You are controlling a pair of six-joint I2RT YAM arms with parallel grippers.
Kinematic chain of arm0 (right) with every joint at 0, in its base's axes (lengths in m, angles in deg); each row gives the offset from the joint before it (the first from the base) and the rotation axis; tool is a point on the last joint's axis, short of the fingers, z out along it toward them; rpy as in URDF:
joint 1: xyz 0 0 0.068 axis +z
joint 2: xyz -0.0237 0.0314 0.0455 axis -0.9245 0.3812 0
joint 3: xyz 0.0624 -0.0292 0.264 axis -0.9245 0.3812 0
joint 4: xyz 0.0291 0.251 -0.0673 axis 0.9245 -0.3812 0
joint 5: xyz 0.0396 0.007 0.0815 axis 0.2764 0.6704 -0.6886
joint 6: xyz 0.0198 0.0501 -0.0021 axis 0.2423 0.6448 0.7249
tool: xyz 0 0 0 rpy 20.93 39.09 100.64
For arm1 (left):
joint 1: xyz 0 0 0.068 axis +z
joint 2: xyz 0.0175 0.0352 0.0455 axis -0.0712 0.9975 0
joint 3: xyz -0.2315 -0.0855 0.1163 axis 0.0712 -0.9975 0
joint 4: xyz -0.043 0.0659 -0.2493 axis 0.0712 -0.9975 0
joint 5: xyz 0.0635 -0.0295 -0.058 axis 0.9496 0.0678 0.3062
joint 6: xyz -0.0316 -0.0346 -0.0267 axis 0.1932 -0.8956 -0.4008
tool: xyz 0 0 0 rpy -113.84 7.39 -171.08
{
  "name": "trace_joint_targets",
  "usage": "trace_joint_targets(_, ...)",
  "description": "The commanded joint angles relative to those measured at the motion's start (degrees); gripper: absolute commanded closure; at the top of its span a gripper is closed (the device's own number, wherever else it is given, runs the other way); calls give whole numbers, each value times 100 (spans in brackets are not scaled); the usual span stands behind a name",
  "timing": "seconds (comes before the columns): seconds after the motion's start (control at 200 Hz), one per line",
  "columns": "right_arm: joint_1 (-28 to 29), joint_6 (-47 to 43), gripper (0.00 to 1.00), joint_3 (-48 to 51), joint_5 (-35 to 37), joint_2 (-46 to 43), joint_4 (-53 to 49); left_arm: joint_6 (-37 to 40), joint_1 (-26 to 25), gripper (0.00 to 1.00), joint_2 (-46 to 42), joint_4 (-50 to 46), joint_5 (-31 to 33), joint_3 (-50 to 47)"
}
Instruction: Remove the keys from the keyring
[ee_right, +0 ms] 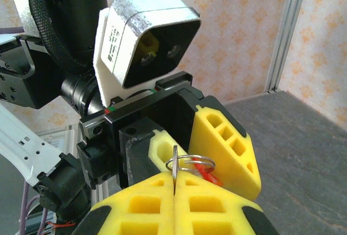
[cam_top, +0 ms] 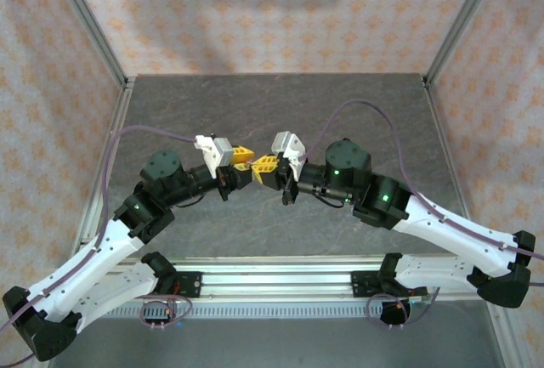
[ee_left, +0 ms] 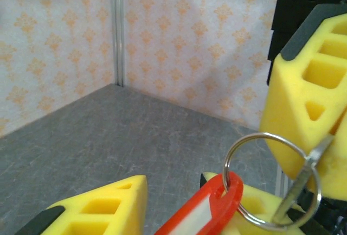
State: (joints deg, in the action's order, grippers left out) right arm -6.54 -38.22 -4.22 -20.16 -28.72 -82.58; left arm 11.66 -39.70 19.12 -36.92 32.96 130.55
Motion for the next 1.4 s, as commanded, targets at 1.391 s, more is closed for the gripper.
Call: trace_joint_targets(1.391,73,1377,100,-2396,549,1001,-2937,889,-982,48,89,3464,2182,-1478)
